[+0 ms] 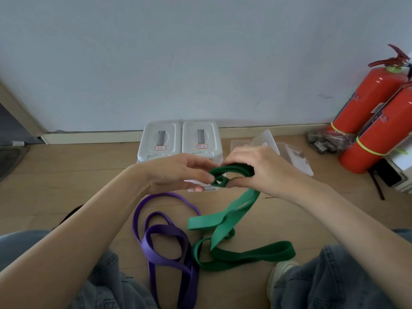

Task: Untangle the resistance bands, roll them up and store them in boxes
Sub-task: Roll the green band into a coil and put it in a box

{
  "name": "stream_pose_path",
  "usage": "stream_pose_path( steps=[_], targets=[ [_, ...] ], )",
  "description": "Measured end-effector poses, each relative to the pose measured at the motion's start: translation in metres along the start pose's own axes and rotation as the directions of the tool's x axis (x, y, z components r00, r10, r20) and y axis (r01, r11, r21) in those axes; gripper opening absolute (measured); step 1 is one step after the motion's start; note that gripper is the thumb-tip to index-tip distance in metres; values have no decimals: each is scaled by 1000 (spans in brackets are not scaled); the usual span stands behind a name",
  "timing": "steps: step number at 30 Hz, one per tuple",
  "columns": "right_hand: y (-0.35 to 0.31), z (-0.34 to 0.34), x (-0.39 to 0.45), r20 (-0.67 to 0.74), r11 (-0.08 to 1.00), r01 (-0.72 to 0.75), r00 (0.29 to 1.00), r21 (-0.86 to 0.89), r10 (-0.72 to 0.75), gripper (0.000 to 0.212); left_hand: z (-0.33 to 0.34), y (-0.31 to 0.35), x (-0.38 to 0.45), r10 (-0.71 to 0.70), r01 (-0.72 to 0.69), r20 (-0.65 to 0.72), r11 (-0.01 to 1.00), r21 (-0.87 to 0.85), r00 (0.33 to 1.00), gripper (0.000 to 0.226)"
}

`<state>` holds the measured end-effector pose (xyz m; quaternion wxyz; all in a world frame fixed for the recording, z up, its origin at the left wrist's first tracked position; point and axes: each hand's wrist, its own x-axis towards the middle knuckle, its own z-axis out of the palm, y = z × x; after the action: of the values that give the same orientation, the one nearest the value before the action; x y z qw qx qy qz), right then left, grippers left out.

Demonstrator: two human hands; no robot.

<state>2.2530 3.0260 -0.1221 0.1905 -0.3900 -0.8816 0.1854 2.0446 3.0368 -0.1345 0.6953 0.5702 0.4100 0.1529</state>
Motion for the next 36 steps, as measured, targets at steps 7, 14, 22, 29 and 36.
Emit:
stream_pose_path(
  steps=[7,14,22,29,36],
  targets=[
    [-5,10,-4,186,976,116,979,-184,-81,19,9,2,0,-99,60,107,946,320,989,32],
    [-7,7,-6,55,992,47,998,-116,-41,21,17,-4,4,-5,8,-13,983,182,1000,35],
    [-6,3,-1,-183,845,-242,913,478,365,29,15,3,9,184,-226,-315,969,-102,931,40],
    [-7,27,10,-269,764,-197,858,614,437,27,20,3,16,127,-293,-418,885,-362,899,30],
    [-8,14,10,-140,945,-191,962,264,234,27,0,2,6,195,-113,-327,961,254,925,26]
  ],
)
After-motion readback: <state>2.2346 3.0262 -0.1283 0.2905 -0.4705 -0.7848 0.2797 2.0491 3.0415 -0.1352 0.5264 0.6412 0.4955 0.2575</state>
